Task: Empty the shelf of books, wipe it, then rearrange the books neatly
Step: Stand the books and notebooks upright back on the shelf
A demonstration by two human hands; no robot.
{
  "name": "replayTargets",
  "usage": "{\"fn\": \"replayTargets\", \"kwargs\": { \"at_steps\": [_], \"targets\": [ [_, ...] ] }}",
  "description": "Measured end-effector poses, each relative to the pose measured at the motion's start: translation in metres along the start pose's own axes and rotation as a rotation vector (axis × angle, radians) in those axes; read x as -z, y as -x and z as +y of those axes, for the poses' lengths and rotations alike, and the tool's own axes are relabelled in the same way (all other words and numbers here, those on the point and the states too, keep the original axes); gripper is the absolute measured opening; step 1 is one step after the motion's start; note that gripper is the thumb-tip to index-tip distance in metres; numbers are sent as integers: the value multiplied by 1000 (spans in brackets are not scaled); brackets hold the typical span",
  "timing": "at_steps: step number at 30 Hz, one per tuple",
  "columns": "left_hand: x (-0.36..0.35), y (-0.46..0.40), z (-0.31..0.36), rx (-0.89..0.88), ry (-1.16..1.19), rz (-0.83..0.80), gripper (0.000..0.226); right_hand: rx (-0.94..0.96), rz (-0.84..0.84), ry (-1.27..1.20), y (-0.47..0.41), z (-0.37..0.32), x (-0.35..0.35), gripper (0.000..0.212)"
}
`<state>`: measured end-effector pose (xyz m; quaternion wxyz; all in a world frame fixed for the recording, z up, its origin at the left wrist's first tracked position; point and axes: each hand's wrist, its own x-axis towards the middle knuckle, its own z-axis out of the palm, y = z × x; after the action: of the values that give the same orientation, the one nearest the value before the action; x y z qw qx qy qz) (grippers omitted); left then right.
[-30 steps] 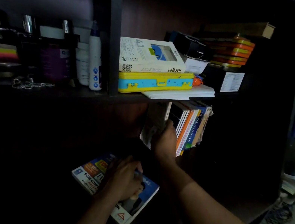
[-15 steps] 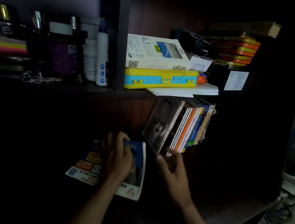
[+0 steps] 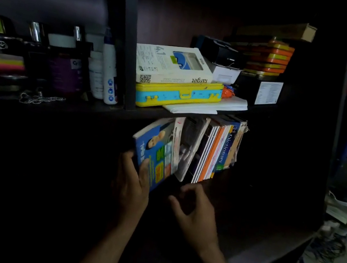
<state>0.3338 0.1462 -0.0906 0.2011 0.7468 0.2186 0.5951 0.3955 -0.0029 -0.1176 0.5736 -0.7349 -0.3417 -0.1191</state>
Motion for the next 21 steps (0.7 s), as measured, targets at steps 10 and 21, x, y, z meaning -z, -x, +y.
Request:
{"fn": "replayTargets", "kwargs": {
  "at_steps": [10,21],
  "targets": [
    [-12,13,-8,53,267,-370,31,86,-323,-31,-34,-1,-26,54],
    [-21,20,-15,227,263,-815,80,-6,-80,71,-37,18,-25,39]
  ]
}}
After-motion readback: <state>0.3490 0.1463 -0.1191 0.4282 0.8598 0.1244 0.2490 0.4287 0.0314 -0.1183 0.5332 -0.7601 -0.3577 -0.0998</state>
